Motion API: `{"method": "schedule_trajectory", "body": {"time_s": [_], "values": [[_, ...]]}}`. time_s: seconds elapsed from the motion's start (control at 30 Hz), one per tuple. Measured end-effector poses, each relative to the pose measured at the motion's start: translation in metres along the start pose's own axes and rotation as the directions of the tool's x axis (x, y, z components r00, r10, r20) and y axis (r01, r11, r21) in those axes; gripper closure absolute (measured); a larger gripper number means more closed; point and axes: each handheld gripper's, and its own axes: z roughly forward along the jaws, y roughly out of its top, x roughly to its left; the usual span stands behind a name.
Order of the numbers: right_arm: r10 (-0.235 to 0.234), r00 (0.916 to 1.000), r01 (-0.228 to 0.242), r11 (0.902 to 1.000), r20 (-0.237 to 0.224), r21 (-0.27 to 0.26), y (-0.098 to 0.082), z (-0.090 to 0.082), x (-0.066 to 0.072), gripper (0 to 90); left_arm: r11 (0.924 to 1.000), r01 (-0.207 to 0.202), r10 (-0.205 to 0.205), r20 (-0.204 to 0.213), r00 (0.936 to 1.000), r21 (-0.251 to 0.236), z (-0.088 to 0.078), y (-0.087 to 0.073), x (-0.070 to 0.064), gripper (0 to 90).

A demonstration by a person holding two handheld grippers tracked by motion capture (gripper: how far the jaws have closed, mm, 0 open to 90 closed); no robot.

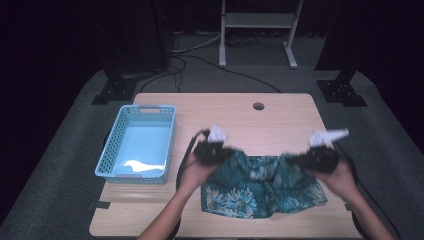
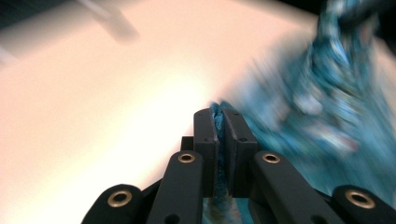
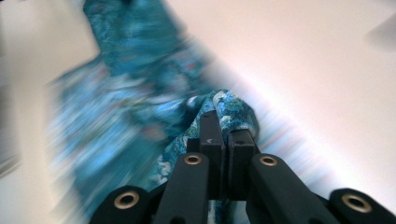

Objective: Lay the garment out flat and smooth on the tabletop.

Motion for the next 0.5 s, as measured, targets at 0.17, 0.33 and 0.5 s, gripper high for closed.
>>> {"method": "schedule_trajectory", "body": {"time_s": [0.17, 0.33, 0.5], "values": [[0.071, 0.9592, -0.05, 0.9952, 0.274, -0.084, 0.087, -0.002, -0.067, 32.0, 0.9925, -0.025, 0.002, -0.19, 0.9817, -0.12, 0.011, 0.073, 0.027, 36.7], [0.166, 0.9508, -0.152, 0.9858, 0.262, -0.071, 0.049, 0.016, -0.083, 32.7, 0.9995, -0.023, 0.026, -0.147, 0.9889, 0.02, 0.048, 0.033, 0.026, 19.4], [0.196, 0.9574, -0.211, 0.9763, 0.212, 0.049, -0.018, 0.045, -0.079, 33.8, 0.9854, -0.018, 0.032, -0.082, 0.9961, 0.169, 0.086, -0.02, 0.016, 18.7]]}}
